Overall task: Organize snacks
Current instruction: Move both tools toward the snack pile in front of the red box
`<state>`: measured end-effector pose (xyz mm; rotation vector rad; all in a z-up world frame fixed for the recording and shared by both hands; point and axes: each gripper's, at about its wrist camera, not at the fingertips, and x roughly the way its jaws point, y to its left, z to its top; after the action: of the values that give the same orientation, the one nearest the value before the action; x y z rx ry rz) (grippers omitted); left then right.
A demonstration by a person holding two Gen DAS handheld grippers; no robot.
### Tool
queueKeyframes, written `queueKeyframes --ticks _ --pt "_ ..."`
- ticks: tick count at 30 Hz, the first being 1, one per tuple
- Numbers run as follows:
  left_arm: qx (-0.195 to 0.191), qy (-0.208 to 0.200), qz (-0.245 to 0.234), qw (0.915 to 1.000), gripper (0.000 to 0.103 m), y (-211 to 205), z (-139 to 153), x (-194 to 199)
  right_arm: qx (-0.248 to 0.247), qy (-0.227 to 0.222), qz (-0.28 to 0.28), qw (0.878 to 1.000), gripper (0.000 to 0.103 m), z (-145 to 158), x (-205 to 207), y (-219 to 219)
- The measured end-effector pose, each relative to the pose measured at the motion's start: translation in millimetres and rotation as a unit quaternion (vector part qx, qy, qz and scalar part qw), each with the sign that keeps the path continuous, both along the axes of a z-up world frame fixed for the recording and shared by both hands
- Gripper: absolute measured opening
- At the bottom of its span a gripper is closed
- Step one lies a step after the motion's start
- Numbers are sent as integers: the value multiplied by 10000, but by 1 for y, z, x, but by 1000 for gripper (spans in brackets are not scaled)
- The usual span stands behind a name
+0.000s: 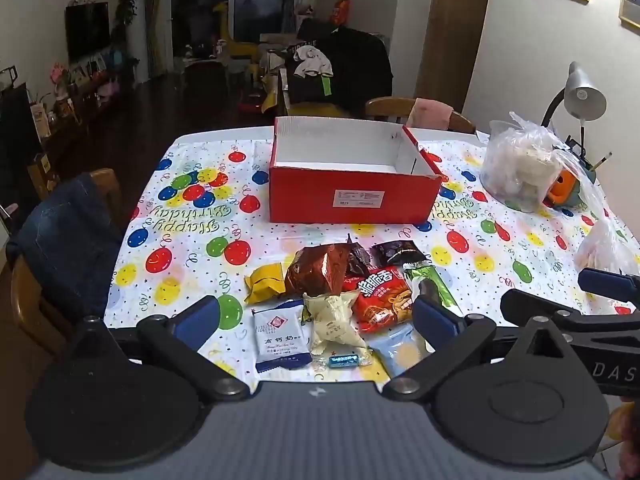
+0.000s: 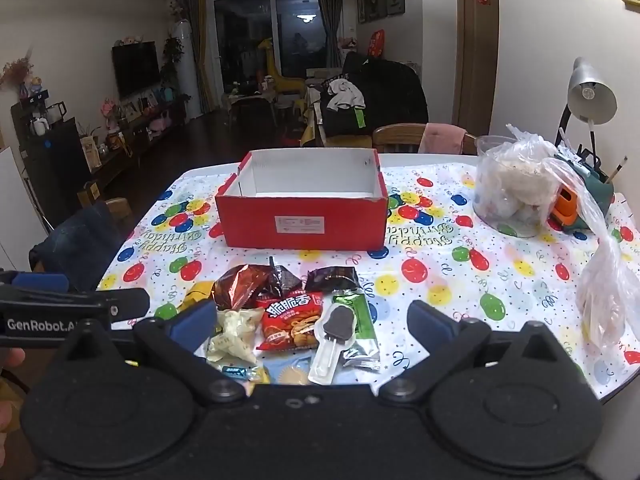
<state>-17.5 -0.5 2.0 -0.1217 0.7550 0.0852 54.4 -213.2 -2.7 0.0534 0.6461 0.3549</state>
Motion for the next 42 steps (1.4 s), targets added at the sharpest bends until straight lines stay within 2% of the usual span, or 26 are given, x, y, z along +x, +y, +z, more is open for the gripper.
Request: queueKeyframes --ticks 8,20,42 --pt "33 -1 25 10000 103 -2 -1 2 9 9 138 9999 102 0 -1 0" --pt "3 58 9 10000 103 -8 -1 4 -44 184 72 9998 103 -5 1 -4" --pt "56 44 -89 9999 103 -7 -4 2 -44 202 -8 9998 103 -6 0 -4"
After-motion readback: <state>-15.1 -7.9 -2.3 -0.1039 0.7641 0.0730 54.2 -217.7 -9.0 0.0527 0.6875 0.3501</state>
